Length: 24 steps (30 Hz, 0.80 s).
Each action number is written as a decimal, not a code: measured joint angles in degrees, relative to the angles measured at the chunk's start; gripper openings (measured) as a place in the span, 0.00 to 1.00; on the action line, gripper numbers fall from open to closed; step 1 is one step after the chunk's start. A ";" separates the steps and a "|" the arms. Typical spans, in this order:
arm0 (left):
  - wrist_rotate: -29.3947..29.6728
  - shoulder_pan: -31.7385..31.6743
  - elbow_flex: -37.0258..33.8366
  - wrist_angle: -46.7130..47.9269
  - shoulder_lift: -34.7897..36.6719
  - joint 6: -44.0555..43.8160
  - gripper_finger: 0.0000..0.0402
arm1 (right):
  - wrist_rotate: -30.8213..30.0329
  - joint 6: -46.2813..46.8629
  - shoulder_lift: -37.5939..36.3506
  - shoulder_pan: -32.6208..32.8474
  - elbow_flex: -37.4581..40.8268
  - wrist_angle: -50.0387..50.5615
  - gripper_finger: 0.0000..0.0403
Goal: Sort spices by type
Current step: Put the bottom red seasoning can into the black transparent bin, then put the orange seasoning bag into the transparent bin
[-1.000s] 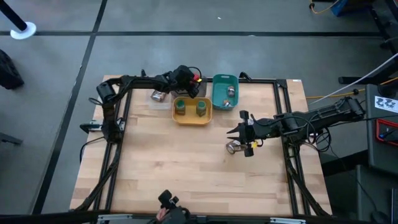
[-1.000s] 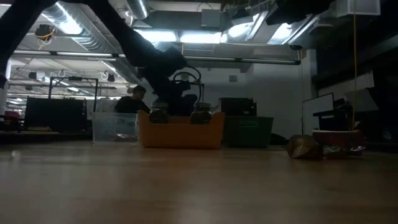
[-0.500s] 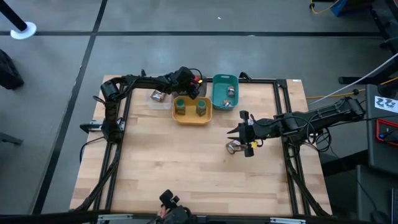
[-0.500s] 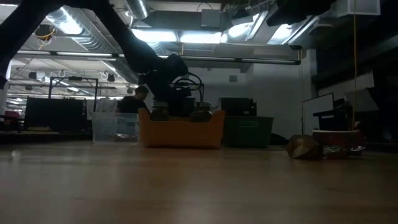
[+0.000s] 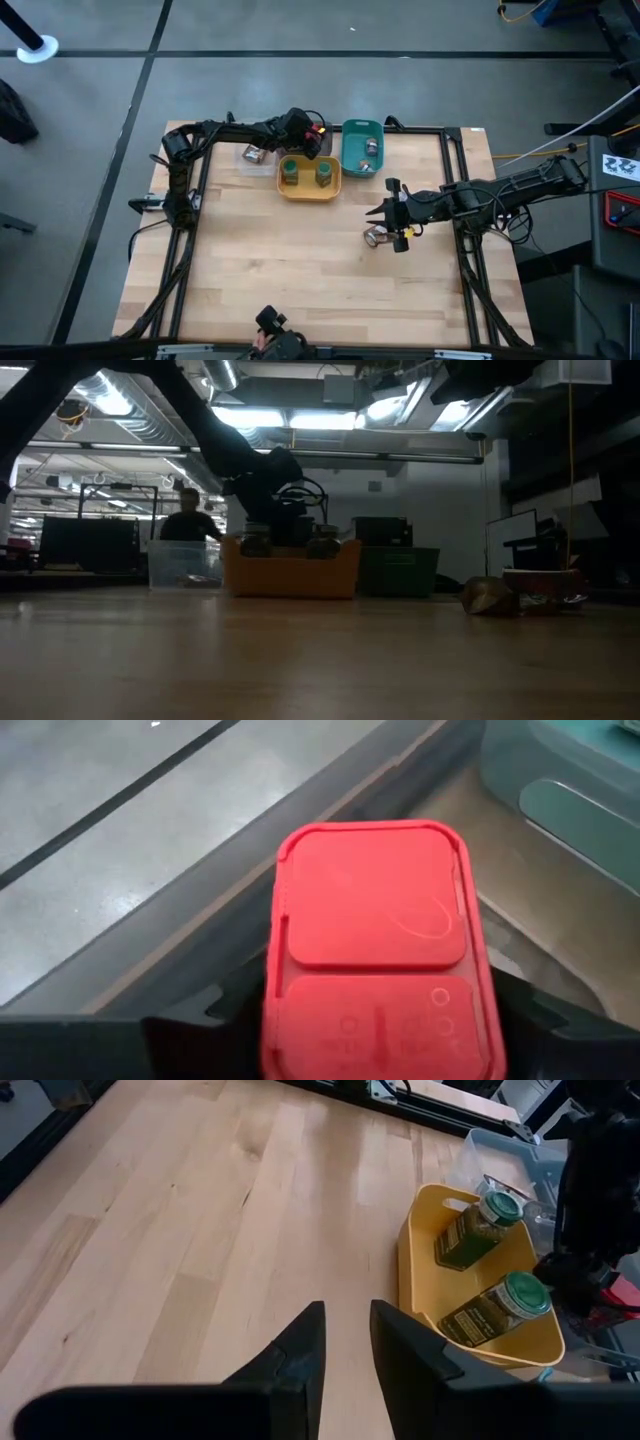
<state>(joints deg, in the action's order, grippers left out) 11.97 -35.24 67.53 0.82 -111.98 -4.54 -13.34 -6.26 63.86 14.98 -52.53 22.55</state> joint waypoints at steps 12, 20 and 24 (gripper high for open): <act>-0.28 0.00 -0.03 1.05 4.44 0.25 0.61 | 0.05 0.45 0.00 0.00 0.00 0.37 0.21; -1.17 0.87 -0.02 4.32 10.51 0.04 0.61 | 0.64 2.19 0.02 0.00 0.00 3.38 0.21; -4.29 2.72 -0.03 5.00 13.03 0.05 0.61 | 3.10 2.32 0.02 0.00 0.00 5.03 0.21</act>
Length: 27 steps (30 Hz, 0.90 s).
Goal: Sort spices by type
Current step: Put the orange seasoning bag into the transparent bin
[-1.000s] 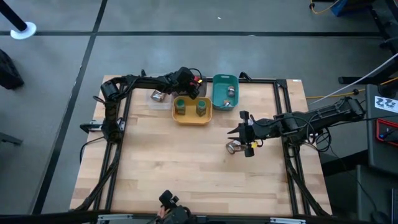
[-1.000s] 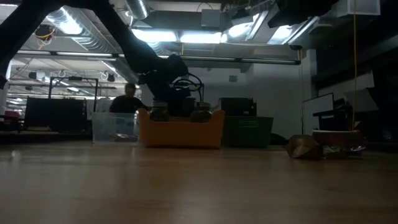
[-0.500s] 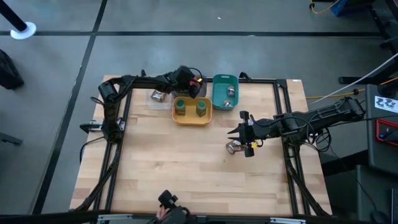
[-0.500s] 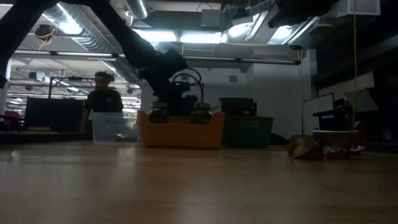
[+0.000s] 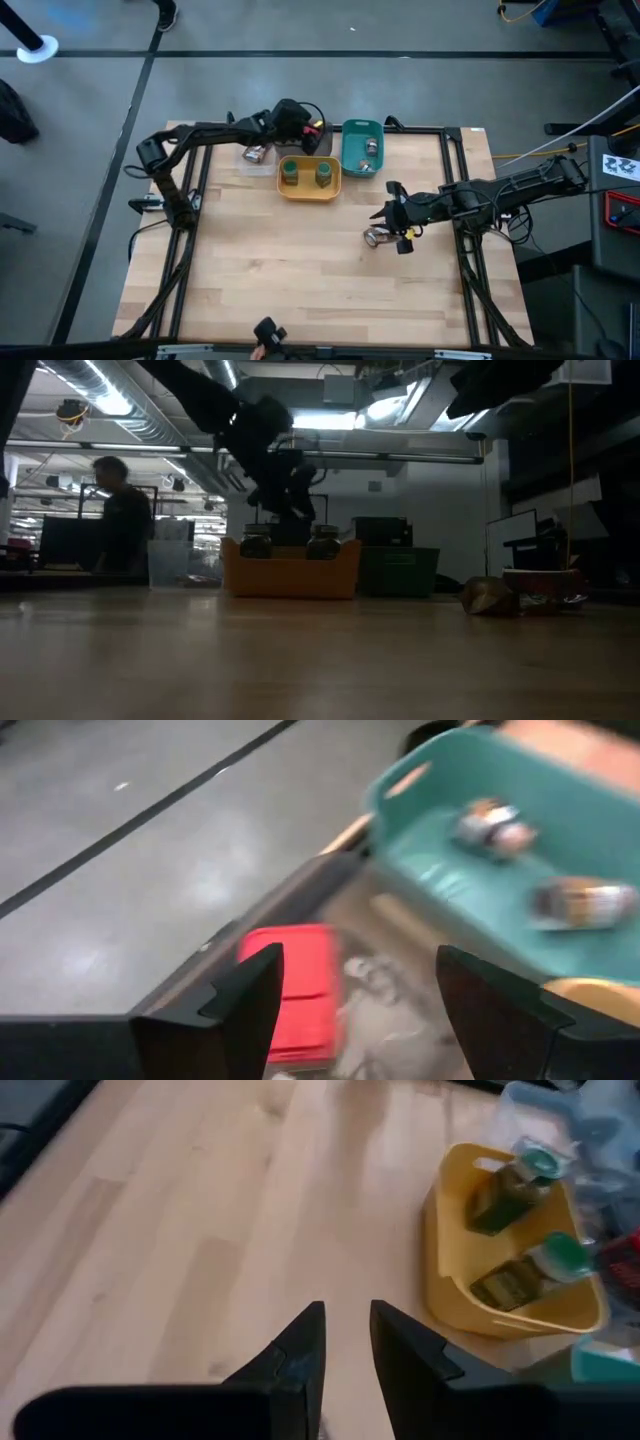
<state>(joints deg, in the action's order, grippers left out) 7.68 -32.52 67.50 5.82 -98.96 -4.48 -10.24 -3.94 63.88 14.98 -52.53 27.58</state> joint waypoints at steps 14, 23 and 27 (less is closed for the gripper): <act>-3.17 12.23 0.01 0.17 4.94 6.97 0.61 | 14.38 10.31 0.02 0.02 -0.07 4.66 0.27; -3.15 17.41 0.01 2.43 4.94 12.06 0.61 | 8.66 14.15 6.00 0.02 -0.09 23.77 0.50; -3.10 18.57 -0.01 2.78 4.94 12.05 0.61 | 7.69 12.14 10.77 0.02 -0.09 28.34 0.52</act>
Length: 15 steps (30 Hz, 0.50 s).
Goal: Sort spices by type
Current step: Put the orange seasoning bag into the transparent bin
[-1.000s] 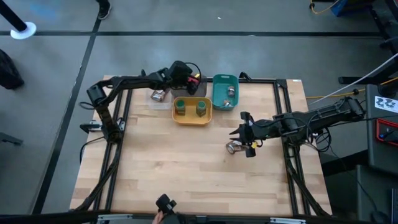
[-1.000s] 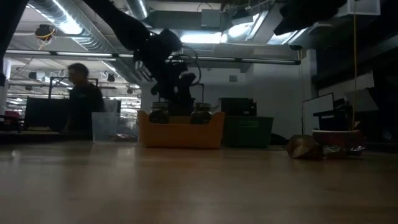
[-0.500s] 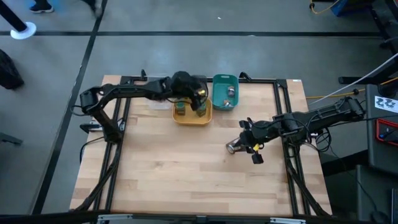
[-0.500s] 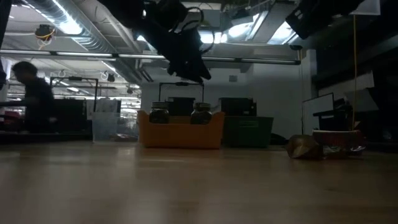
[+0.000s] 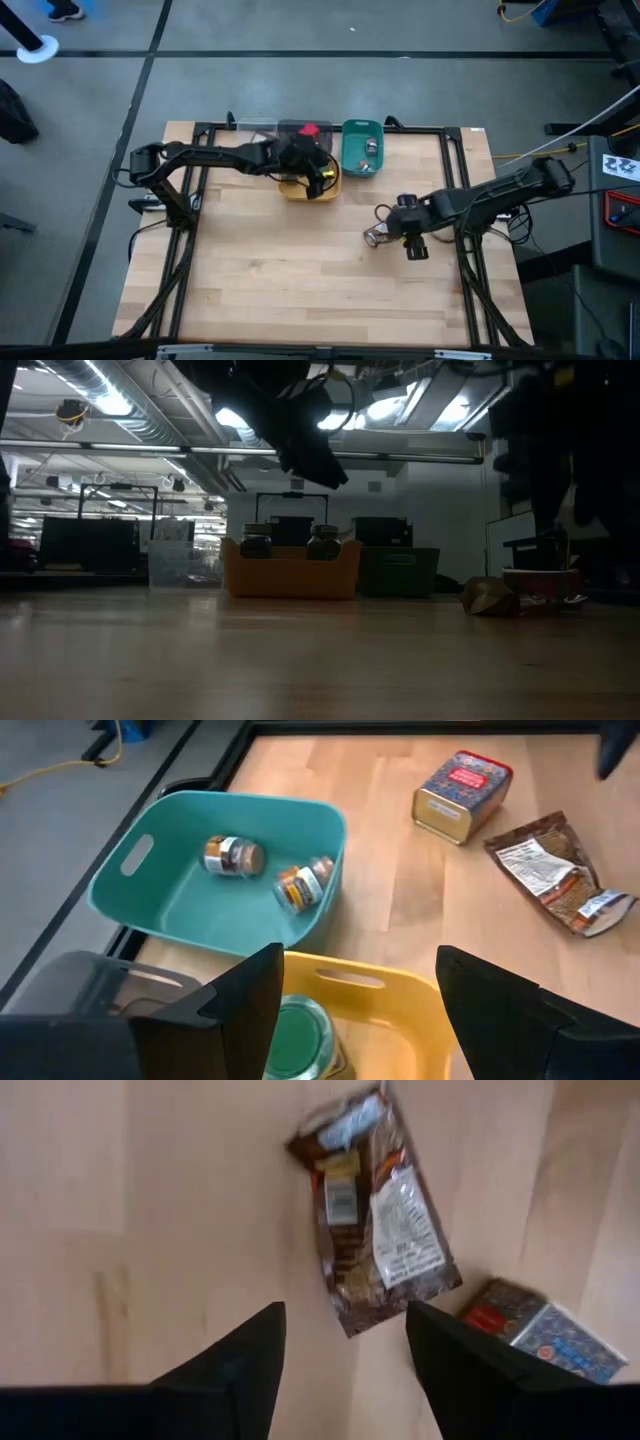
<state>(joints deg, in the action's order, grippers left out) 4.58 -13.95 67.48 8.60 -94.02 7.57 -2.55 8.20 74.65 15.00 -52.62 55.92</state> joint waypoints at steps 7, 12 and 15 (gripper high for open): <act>0.04 0.95 0.02 0.06 -0.04 -0.02 0.61 | -0.55 -3.43 9.13 0.01 0.02 1.03 0.50; 0.04 0.93 0.01 1.02 -0.04 -0.04 0.61 | -1.88 -4.21 15.49 0.01 0.02 1.17 0.48; 0.04 0.93 0.00 1.86 -0.07 -0.04 0.61 | -1.90 -4.40 18.91 0.00 0.02 1.23 0.48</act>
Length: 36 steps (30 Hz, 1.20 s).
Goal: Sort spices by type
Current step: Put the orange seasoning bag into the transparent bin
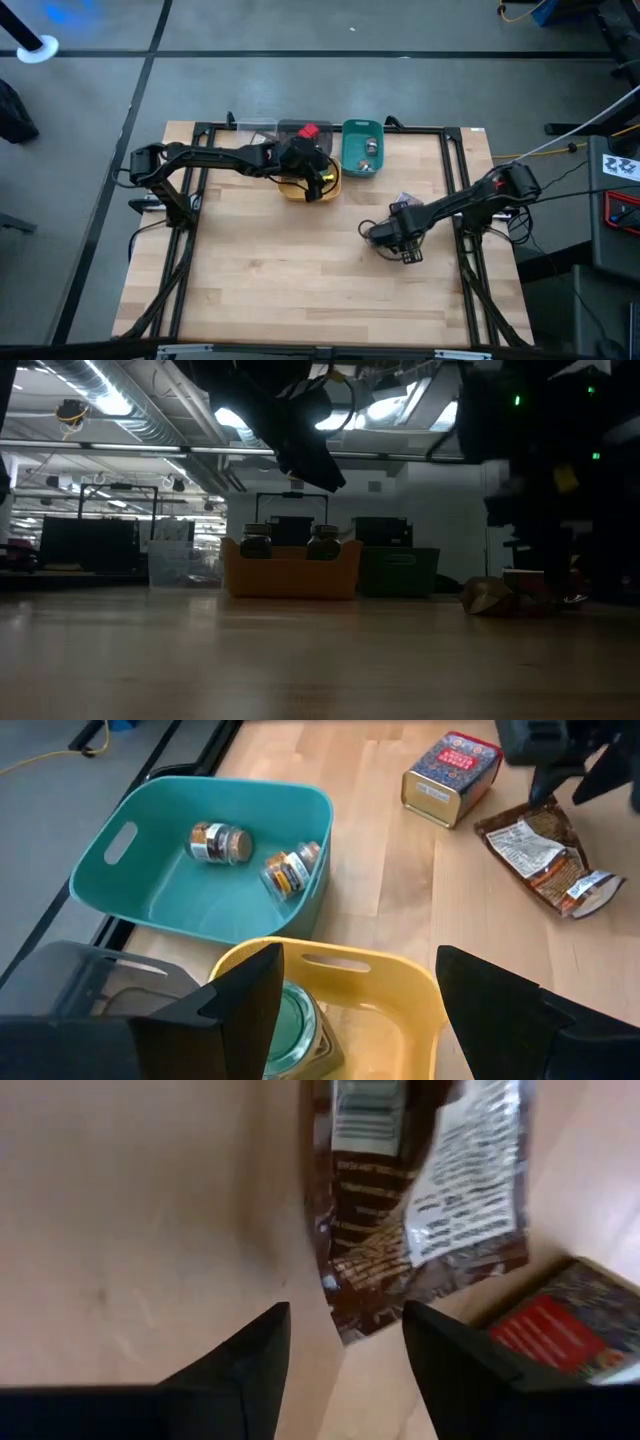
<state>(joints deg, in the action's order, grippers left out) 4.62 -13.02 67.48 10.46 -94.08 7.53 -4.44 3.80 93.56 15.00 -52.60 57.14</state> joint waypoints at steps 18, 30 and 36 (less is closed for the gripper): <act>0.02 0.01 0.01 -0.19 -0.02 -1.11 0.61 | -5.93 0.41 6.47 0.12 -0.08 -0.50 0.27; 0.02 1.67 0.00 -0.24 0.52 -1.10 0.61 | -5.53 1.12 6.68 -0.08 -2.16 -1.29 0.02; 0.02 3.89 0.00 1.32 2.62 1.73 0.61 | -6.52 -0.86 6.59 -0.10 -8.88 -0.57 0.02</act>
<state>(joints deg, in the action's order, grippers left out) 4.64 -9.12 67.48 11.77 -91.46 9.26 -10.96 2.94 100.15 14.90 -61.47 56.57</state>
